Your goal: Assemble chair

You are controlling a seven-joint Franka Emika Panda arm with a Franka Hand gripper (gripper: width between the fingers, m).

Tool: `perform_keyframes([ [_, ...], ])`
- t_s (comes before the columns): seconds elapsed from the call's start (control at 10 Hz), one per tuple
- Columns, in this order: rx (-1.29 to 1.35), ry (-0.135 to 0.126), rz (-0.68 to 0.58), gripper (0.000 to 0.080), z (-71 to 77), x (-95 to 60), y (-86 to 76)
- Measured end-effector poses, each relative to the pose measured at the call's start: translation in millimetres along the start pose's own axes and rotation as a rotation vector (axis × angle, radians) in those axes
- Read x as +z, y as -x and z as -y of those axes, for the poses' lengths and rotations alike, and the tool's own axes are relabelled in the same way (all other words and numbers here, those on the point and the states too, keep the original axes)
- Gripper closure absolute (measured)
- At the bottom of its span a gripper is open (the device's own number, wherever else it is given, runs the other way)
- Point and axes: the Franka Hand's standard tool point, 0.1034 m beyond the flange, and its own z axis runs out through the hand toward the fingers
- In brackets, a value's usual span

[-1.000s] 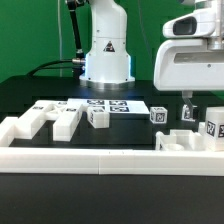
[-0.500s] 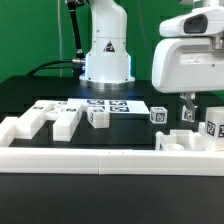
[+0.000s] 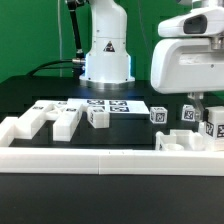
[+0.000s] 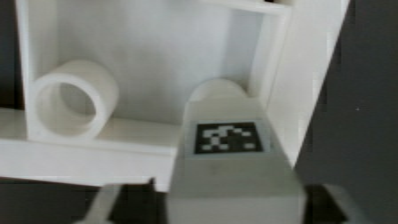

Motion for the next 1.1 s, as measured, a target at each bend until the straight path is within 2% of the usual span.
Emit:
perform_keyframes([
  [0.1,0.08,0.0,0.0,0.0511,0.2,0.1,0.1],
  [1.1,0.942,-0.012,0.007,0.0509,1.7,1.5,1.5],
])
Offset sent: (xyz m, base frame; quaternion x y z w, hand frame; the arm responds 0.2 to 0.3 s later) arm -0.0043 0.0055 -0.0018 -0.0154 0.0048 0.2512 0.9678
